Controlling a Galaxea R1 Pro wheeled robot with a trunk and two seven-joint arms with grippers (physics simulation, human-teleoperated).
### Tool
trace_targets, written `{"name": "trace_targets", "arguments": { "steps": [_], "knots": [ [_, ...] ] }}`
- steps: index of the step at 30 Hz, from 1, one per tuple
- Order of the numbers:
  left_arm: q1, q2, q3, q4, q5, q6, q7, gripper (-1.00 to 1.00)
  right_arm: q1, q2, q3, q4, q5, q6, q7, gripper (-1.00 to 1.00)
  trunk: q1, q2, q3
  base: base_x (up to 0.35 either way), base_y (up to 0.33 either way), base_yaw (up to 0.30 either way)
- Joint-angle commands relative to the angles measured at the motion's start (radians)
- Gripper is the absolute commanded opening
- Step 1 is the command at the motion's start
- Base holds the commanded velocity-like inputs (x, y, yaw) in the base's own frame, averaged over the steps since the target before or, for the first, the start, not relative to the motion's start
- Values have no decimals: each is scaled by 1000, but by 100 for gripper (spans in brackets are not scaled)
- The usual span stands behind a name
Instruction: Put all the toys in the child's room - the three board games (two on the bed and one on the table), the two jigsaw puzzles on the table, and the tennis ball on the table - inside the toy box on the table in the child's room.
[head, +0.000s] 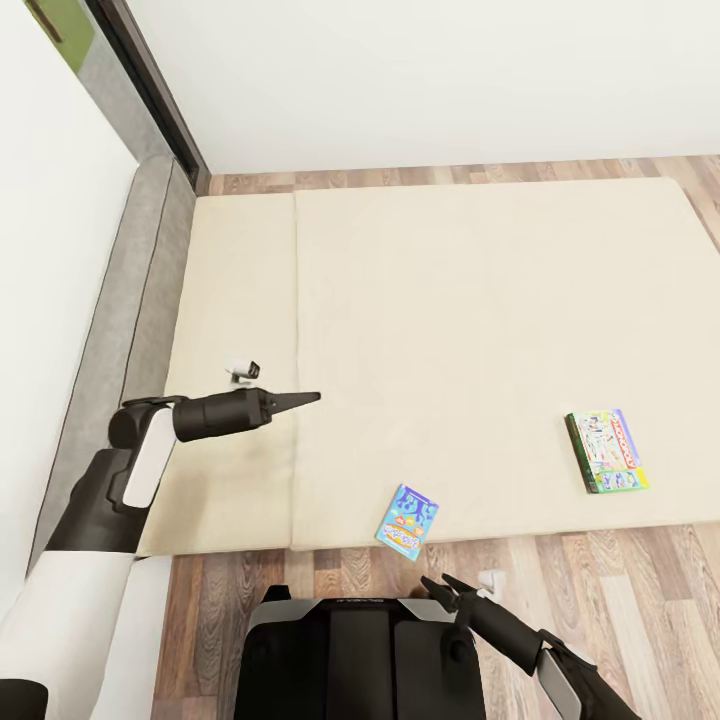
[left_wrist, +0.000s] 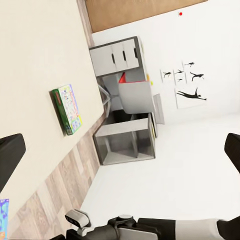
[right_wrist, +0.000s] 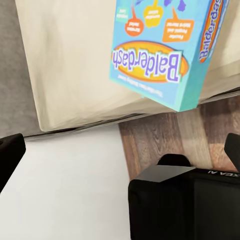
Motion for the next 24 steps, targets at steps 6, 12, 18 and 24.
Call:
{"name": "trace_targets", "arguments": {
  "steps": [6,12,18,24],
  "knots": [
    [0,3,0,0,1,4,-2,100,0,-3,-2,1,-2,0,4,100,1,-1,-1,0,113,0],
    [2,5,3,0,0,4,-3,100,0,-3,-3,1,-3,0,4,100,1,-1,-1,1,34,0],
    [2,5,3,0,-1,4,-3,100,0,-5,-3,1,-3,0,4,100,1,-1,-1,32,99,0],
    [3,5,4,0,-1,4,-3,100,0,-5,-3,1,-3,0,4,100,1,-1,-1,9,24,0]
  ]
}}
